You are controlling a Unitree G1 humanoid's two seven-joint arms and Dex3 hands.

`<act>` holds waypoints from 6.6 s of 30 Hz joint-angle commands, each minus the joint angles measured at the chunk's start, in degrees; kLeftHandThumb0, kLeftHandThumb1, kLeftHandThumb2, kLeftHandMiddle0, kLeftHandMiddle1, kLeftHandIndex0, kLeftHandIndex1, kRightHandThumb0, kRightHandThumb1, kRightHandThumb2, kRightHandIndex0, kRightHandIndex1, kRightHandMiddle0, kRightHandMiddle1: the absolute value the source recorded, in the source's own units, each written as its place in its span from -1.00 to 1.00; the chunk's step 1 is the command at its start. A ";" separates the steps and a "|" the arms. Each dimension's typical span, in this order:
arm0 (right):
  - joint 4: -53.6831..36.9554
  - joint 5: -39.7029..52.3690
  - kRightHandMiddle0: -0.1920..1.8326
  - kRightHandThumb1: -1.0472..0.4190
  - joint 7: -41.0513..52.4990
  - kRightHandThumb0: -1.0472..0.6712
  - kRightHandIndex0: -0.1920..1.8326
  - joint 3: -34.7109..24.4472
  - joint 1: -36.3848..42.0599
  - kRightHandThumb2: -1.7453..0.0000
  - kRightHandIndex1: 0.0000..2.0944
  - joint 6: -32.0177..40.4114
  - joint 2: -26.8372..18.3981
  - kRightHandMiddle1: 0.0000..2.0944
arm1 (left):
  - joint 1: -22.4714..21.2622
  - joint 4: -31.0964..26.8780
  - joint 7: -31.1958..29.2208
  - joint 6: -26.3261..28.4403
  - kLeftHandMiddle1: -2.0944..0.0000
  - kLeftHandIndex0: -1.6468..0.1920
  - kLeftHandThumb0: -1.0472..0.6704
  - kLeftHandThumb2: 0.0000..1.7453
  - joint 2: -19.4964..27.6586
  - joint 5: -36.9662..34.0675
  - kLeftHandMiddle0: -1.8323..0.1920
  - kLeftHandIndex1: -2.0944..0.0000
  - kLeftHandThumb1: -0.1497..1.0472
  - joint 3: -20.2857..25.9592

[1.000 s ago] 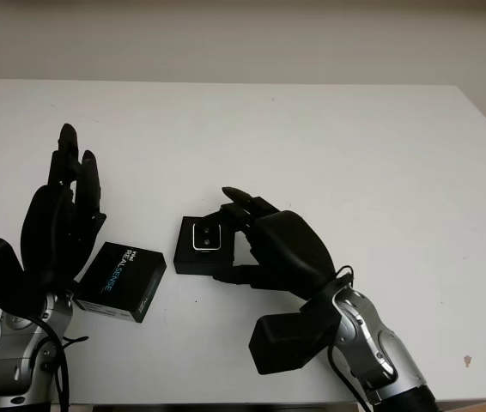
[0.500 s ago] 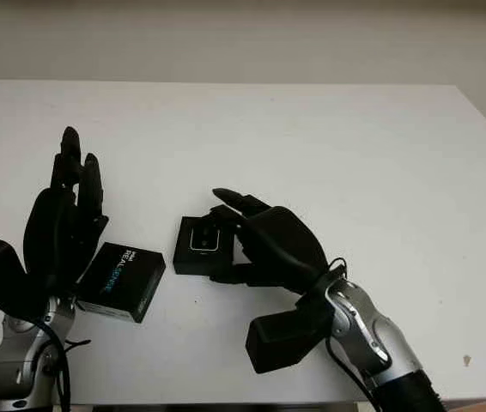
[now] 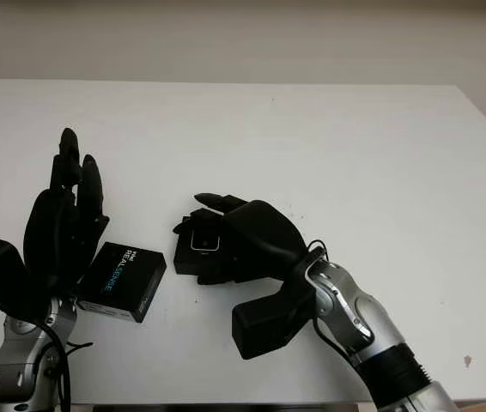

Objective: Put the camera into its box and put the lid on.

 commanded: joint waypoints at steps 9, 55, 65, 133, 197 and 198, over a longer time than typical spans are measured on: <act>-0.58 0.86 -0.50 -0.99 2.38 -0.54 -0.52 -0.57 0.00 0.92 -0.91 1.67 -0.89 -0.38 | -0.09 -1.35 0.08 0.10 1.00 1.00 -0.65 -0.35 0.07 0.27 1.00 1.00 1.00 -0.01; -4.32 20.52 -0.93 -1.00 10.00 -0.74 -0.98 -7.68 2.44 0.39 -0.97 13.09 2.96 -0.95 | 0.74 -1.41 -4.41 0.01 0.98 0.98 -0.61 -0.44 4.89 -0.72 0.98 0.99 1.00 3.01; -5.91 38.11 -0.94 -1.00 11.48 -0.68 -0.94 -16.61 1.23 0.32 -0.94 25.97 9.32 -0.95 | 1.84 -1.82 -16.06 -3.82 0.93 0.63 -0.60 -0.89 22.39 5.81 0.53 0.88 0.95 6.25; -7.86 51.94 -0.99 -1.00 7.74 -0.59 -1.00 -27.61 -2.98 0.21 -0.97 40.10 10.09 -0.96 | 1.77 13.05 -28.96 -30.79 -0.37 0.58 0.07 -0.91 39.93 26.79 0.60 -0.30 0.99 -9.88; -3.73 51.32 -0.99 -1.00 6.37 -0.56 -1.00 -22.92 -0.07 0.32 -0.96 34.22 17.44 -0.95 | -31.57 -3.89 -29.84 44.40 -0.40 0.46 0.10 -0.93 25.90 21.32 0.42 -0.44 0.81 -24.14; -3.59 51.24 -0.99 -1.00 6.27 -0.57 -1.00 -22.86 -0.14 0.32 -0.96 34.16 17.49 -0.95 | -31.64 -3.62 -29.61 44.50 -0.40 0.46 0.10 -0.93 25.51 21.09 0.43 -0.44 0.82 -23.91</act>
